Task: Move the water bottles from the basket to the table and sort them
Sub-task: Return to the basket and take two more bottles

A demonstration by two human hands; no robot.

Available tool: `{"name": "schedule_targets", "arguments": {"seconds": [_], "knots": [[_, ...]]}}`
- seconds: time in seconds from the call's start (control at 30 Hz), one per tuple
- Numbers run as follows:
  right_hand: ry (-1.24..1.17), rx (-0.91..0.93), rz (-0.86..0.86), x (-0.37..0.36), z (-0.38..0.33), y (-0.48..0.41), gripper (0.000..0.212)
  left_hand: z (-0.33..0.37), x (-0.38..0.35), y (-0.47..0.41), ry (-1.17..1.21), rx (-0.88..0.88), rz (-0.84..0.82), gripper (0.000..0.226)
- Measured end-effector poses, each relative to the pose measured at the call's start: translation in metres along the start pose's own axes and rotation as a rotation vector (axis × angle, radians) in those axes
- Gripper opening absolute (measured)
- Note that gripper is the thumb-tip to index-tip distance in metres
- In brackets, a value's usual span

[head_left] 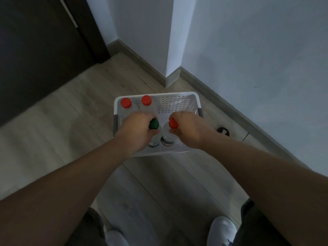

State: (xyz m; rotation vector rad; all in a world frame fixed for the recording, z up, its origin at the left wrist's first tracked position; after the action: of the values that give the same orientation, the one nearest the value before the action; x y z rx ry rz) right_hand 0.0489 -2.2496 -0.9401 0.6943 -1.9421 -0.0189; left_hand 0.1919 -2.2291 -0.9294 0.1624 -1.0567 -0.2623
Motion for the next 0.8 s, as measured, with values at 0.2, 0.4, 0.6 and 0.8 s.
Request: {"name": "schedule_targets", "arguments": {"seconds": [0.2,0.4,0.6,0.8], "knots": [[0.028,0.001,0.006,-0.01,-0.006,-0.007,0.007,-0.012,-0.004,0.004,0.054,0.0,-0.013,0.024],[-0.046,-0.017,-0.046,-0.015,0.002,-0.017,0.031,-0.022,-0.005,-0.003,0.145,0.021,-0.024,0.025],[-0.214,-0.187,-0.223,-0.046,0.031,-0.019,0.094,-0.044,-0.032,-0.004,0.333,0.113,-0.111,0.061],[-0.295,-0.293,-0.207,-0.07,0.055,-0.022,0.094,-0.073,-0.063,-0.009,0.386,0.166,-0.18,0.094]]}}
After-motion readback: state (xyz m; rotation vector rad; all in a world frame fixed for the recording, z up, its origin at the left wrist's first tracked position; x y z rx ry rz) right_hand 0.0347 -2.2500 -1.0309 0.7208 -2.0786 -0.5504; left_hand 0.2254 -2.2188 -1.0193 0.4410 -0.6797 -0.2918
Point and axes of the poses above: each hand's wrist, its own y-axis away from the middle knuckle, its own x-axis out of the back of the hand, z = x × y, the point moved 9 cm from there along -y, towards the middle knuckle, and after that the axes turned 3 degrees about z, right-handed, at the moved point
